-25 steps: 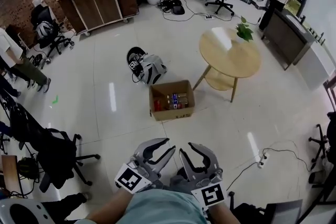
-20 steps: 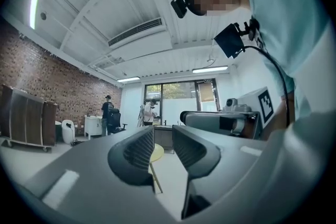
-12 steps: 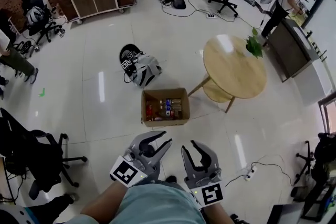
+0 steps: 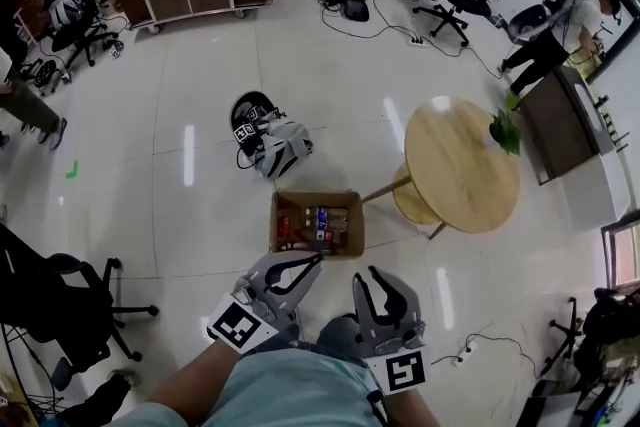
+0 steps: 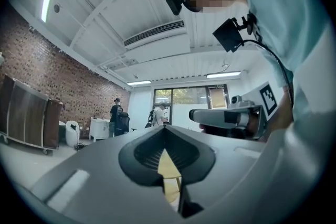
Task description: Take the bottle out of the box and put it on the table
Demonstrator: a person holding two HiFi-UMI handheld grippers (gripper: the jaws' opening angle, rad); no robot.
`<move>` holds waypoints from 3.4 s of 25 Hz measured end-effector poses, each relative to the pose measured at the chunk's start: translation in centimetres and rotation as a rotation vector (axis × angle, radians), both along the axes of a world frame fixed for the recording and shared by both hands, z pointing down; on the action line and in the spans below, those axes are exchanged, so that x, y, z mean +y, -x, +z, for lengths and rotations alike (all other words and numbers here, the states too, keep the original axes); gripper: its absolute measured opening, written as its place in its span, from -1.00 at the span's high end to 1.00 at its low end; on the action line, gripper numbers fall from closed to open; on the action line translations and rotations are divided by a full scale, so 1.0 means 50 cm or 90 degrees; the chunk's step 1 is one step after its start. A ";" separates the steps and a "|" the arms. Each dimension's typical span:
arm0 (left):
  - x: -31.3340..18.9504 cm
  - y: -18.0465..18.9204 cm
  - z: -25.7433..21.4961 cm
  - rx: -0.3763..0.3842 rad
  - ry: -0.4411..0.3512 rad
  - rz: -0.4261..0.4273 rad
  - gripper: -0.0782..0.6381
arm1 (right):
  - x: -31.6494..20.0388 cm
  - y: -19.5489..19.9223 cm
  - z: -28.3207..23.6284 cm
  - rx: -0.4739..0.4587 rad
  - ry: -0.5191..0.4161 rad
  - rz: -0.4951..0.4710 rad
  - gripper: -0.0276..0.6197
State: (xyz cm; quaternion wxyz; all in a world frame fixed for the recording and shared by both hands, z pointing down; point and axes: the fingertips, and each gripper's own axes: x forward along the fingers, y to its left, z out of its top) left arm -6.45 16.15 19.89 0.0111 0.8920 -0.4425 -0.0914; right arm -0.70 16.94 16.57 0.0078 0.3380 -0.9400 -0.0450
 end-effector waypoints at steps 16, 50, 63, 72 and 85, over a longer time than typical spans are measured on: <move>-0.311 -0.127 0.104 -0.027 0.096 -0.179 0.75 | -0.359 -0.105 0.143 0.026 0.071 -0.212 0.91; -0.133 0.213 1.215 0.025 0.386 -0.451 0.63 | -0.182 0.200 1.749 0.751 0.270 -0.685 0.20; -0.086 0.305 1.402 0.068 0.422 -0.538 0.64 | -0.193 0.142 2.132 0.980 0.201 -0.628 0.08; -0.145 0.246 1.509 0.071 0.546 -0.510 0.71 | -0.199 0.144 2.209 1.049 0.197 -0.569 -0.19; -0.159 0.230 1.480 0.054 0.551 -0.498 0.75 | -0.183 0.194 2.090 0.833 0.236 -0.619 0.05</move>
